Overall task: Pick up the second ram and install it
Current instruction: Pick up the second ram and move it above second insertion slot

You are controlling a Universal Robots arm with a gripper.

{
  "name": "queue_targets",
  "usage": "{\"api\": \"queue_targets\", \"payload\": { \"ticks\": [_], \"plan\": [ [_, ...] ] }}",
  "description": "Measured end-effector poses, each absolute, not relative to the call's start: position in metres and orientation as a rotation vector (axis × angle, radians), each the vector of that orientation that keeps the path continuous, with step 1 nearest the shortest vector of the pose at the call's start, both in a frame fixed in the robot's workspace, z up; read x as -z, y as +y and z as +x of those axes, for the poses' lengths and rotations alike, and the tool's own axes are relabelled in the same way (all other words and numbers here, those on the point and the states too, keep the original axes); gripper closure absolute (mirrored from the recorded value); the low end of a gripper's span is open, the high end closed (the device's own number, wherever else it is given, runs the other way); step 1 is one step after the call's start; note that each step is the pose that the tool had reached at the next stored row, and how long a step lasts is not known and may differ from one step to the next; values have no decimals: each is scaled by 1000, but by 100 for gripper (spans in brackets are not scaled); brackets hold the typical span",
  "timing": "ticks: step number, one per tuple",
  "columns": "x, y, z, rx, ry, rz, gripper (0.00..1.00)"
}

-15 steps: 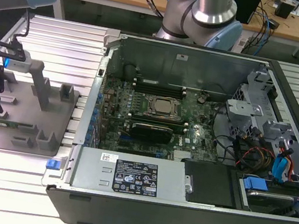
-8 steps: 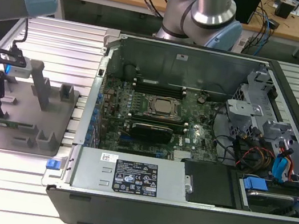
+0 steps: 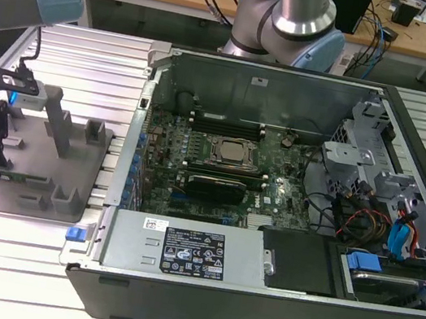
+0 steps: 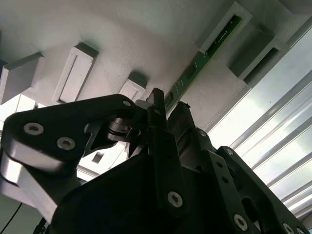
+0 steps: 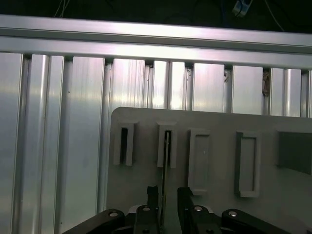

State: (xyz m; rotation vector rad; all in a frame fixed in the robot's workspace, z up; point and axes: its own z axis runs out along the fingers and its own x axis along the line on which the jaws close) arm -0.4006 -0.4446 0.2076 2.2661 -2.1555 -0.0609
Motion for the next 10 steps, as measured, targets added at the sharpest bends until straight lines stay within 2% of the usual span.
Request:
{"api": "queue_targets", "payload": {
  "ticks": [2,3,10],
  "plan": [
    [-208,-445,-401,61,-2156,2266,74],
    [-208,-445,-401,61,-2155,2266,81],
    [-209,-445,-401,55,-2153,2263,81]
  ]
}}
